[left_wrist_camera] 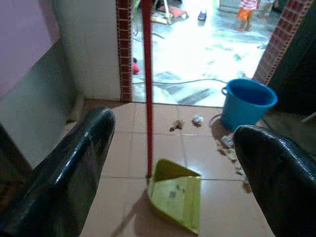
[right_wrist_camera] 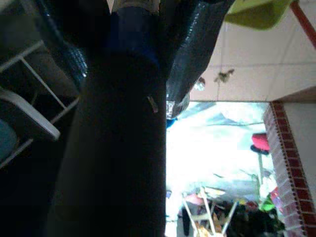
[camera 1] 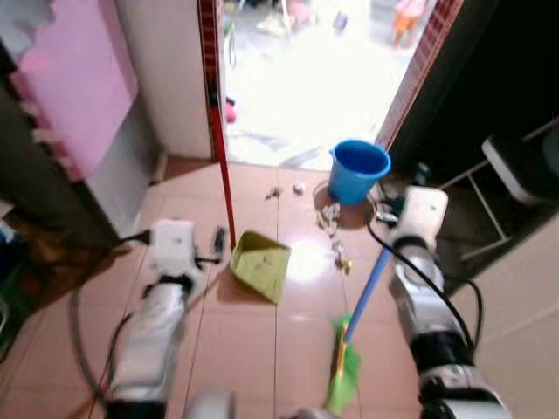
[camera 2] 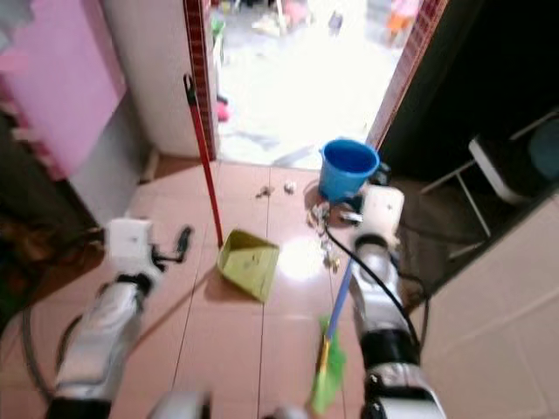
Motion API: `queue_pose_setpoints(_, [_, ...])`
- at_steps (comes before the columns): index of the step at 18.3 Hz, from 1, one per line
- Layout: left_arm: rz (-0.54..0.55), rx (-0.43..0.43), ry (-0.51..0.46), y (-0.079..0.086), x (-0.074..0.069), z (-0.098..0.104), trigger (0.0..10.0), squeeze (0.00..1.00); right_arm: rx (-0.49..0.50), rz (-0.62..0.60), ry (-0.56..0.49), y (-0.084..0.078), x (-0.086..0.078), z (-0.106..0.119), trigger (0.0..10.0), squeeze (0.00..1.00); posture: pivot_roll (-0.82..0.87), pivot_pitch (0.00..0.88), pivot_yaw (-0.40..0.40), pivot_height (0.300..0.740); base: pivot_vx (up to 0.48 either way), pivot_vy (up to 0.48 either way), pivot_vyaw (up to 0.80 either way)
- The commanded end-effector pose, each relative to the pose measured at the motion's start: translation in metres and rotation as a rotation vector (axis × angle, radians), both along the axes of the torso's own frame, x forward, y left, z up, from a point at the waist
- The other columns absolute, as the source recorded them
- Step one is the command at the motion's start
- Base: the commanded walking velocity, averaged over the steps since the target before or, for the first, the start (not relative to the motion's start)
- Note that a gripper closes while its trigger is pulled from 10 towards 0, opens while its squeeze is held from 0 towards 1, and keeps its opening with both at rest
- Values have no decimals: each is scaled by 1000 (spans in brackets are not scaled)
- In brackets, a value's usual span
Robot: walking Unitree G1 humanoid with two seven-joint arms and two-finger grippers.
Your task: Sweep floor
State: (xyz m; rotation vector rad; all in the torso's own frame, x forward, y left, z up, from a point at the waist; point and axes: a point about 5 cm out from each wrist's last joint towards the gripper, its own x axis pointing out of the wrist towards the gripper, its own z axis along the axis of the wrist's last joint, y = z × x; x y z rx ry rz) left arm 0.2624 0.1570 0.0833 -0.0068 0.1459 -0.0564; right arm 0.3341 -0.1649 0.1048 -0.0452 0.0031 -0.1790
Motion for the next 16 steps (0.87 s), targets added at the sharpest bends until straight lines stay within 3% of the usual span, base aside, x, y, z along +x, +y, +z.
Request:
queue_pose_setpoints(1, [-18, -3, -1, -3, -1, 0, 10000, 0, -18, -15, 29, -5, -5, -8, 10000, 0, 31, 83, -38, 740, 285, 0, -800])
queue_pose_setpoints(5, [-33, -16, -26, -6, 5, 6, 10000, 0, -6, 18, 29, -1, -5, -10, 10000, 0, 35, 73, -50, 740, 428, 0, -738])
queue_pose_setpoints(12, [-23, -2, -20, -6, 5, 5, 10000, 0, 9, 70, 17, 6, 0, -6, 10000, 0, 42, 57, -50, 740, 463, 0, 0])
queue_pose_setpoints(15, [67, 36, -12, -1, 7, 2, 10000, 0, -2, 118, 1, 10, -1, -5, 10000, 0, 39, 49, -54, 740, 134, 0, 404])
queue_pose_setpoints(16, [141, 103, -6, 4, 8, 0, 10000, 0, -3, 121, 5, 10, -1, -6, 10000, 0, 38, 46, -54, 740, 0, 0, 712])
